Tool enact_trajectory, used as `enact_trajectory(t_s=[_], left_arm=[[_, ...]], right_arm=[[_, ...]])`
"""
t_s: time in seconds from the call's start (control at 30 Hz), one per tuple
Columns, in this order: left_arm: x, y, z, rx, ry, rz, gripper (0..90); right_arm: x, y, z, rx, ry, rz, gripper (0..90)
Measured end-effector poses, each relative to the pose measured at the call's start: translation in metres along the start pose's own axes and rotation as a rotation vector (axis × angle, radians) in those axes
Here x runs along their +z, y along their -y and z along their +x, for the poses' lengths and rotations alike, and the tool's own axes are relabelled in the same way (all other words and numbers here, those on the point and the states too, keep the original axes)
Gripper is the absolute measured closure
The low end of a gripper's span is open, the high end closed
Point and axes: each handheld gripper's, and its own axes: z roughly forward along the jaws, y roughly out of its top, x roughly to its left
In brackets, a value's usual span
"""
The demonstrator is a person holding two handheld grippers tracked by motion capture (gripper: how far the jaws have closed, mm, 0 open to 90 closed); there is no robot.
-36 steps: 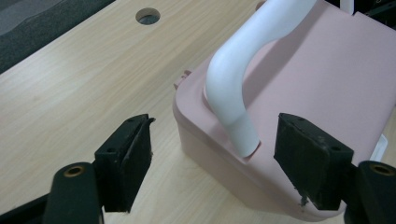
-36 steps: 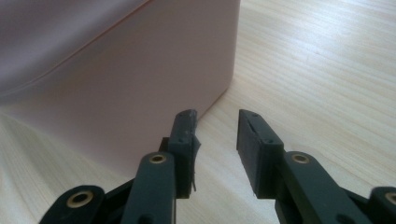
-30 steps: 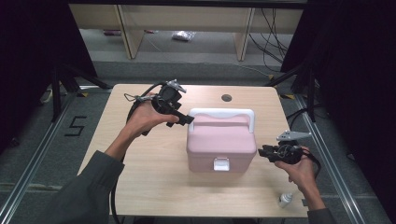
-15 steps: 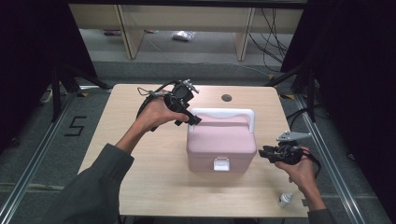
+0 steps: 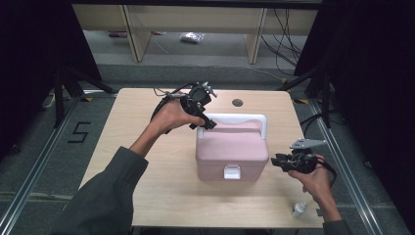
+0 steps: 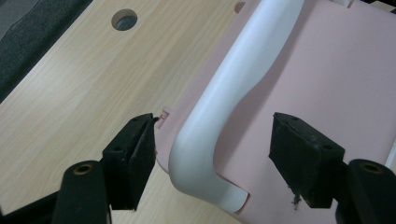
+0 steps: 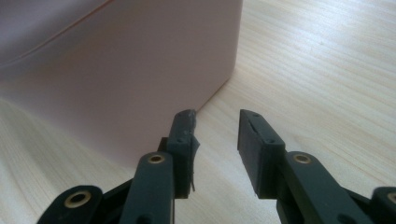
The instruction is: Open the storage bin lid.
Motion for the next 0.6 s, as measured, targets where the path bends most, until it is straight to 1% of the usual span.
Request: enact_trajectory(t_s=[0.03, 0.07, 0.1, 0.13, 0.17, 0.2, 0.23, 0.27, 0.37, 0.4, 0.43, 0.47, 0.57, 0.6], left_arm=[[0.002, -0.002, 0.0, 0.015, -0.001, 0.015, 32.8], [0.003, -0.003, 0.0, 0.02, -0.001, 0.018, 33.3], [0.004, -0.004, 0.0, 0.029, -0.001, 0.024, 33.9], [0.005, -0.006, -0.001, 0.038, -0.003, 0.03, 35.0], [0.005, -0.006, -0.001, 0.038, -0.003, 0.03, 36.2], [0.008, -0.008, -0.002, 0.051, -0.011, 0.042, 37.6], [0.008, -0.008, -0.002, 0.051, -0.011, 0.042, 38.6], [0.01, -0.01, -0.003, 0.063, -0.016, 0.052, 38.9], [0.012, -0.013, -0.005, 0.081, -0.014, 0.058, 42.2], [0.012, -0.013, -0.005, 0.081, -0.014, 0.058, 43.2], [0.012, -0.014, -0.006, 0.096, -0.015, 0.069, 44.2], [0.013, -0.015, -0.007, 0.094, -0.016, 0.073, 44.8], [0.013, -0.017, -0.004, 0.11, -0.018, 0.089, 47.8], [0.013, -0.018, -0.004, 0.109, -0.017, 0.095, 48.6]], right_arm=[[0.0, 0.0, 0.0, -0.006, 0.002, 0.002, 67.2], [0.0, 0.0, 0.0, 0.006, -0.002, 0.004, 67.2], [0.001, 0.001, -0.002, -0.001, -0.002, -0.002, 67.2], [0.001, 0.001, -0.002, 0.005, -0.008, -0.001, 67.2], [0.001, 0.001, -0.002, 0.005, -0.008, -0.001, 67.2], [0.001, 0.002, -0.003, 0.014, -0.006, 0.007, 67.2], [0.001, 0.002, -0.003, 0.014, -0.006, 0.007, 67.2], [0.002, 0.002, -0.004, 0.011, -0.004, 0.005, 67.2], [0.002, 0.002, -0.002, 0.017, -0.005, 0.006, 67.2], [0.002, 0.002, -0.002, 0.017, -0.005, 0.006, 67.2], [0.002, 0.002, -0.002, 0.019, -0.004, 0.01, 67.2], [0.002, 0.002, -0.002, 0.018, -0.003, 0.01, 67.2], [0.001, 0.002, -0.003, 0.013, -0.009, 0.003, 67.2], [0.001, 0.002, -0.002, 0.029, -0.01, 0.011, 67.2]])
